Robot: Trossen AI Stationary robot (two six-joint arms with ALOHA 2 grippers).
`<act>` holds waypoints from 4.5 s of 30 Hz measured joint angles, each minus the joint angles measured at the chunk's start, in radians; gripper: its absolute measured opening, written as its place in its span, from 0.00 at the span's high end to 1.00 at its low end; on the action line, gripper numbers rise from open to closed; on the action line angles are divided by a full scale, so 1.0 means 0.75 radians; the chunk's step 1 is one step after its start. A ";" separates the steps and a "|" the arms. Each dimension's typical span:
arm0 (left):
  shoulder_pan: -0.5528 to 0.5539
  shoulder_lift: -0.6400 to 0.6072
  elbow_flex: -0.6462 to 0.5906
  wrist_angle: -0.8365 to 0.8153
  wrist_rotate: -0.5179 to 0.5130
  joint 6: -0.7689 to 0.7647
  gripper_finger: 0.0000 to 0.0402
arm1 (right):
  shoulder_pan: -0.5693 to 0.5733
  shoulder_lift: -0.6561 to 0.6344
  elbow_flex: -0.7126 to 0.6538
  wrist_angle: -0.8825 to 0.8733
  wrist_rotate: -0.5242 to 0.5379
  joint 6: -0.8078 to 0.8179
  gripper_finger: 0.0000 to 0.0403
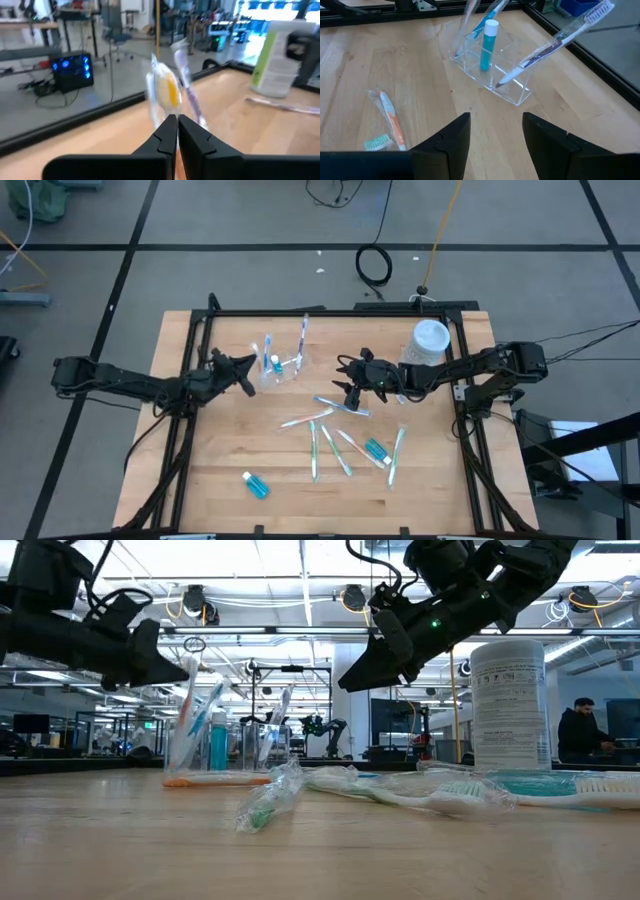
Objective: Pick & Place toothbrushing station
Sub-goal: Put the top left orange toothbrush into the transparent organizer, then put the blue toothbrush into the transparent organizer
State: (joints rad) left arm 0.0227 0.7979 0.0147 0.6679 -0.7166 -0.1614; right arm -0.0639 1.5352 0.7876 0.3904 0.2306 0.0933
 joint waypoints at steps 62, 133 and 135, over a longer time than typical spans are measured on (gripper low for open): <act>-0.339 0.001 0.061 0.358 0.428 -0.137 0.66 | 0.070 0.002 -0.276 -0.137 -0.411 0.164 0.56; -0.338 0.000 0.061 0.361 0.361 0.238 0.66 | -0.134 0.323 0.497 -0.186 0.241 -3.357 0.94; -0.338 0.000 0.061 0.361 0.362 0.257 0.66 | -0.135 0.347 0.497 -0.073 0.192 -3.359 0.91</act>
State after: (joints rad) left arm -0.2306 0.7979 0.0601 0.9386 -0.4454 0.0311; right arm -0.1654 1.7953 1.1603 0.3356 0.3743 -2.4260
